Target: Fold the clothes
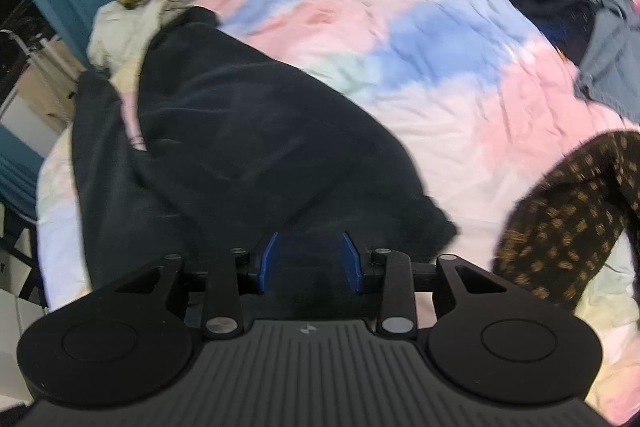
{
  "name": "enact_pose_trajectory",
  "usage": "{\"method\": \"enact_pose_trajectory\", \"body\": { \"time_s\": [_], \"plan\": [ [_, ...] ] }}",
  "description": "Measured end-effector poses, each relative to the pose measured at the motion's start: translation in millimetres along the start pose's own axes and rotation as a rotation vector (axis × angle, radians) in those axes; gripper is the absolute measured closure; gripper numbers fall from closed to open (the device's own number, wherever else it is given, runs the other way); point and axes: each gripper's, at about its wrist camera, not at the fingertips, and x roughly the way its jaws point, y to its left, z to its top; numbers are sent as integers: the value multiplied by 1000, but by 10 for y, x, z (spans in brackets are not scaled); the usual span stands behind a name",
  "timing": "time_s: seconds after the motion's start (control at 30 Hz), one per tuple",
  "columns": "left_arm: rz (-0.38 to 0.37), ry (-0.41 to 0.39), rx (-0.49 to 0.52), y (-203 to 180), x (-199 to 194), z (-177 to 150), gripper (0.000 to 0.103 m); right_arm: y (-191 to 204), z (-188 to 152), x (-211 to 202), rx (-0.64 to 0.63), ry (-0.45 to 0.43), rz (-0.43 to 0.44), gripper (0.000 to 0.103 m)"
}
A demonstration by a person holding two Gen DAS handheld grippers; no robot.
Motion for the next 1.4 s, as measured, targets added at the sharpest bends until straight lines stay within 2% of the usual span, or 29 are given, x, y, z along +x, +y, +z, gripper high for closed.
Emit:
{"method": "enact_pose_trajectory", "body": {
  "time_s": [0.27,0.4,0.53,0.7,0.8,0.9,1.07,1.23,1.4],
  "plan": [
    [-23,-66,-95,1032,-502,781,30,1114,-143,-155,5,-11,-19,66],
    [-36,-78,-124,1667,-652,1240,30,1627,-238,-58,83,-16,-41,66],
    [-32,-125,-145,2287,-903,1703,30,2086,-326,84,157,6,-66,66],
    [-23,-150,-196,3018,-1119,2109,29,2660,-338,284,155,21,-73,66],
    [-22,-140,-254,3399,-1119,2300,29,2893,-334,377,137,28,-68,66],
    [-17,-116,-298,3697,-1037,2438,29,3008,-337,467,146,29,-59,65],
    [-9,-78,-335,3954,-906,2659,29,2990,-327,688,226,32,-66,64],
    [25,-46,-327,3968,-720,3007,29,2929,-327,999,329,55,-73,64],
    [53,-23,-331,3962,-451,3489,29,2855,-283,1305,386,88,-81,64]
  ]
}}
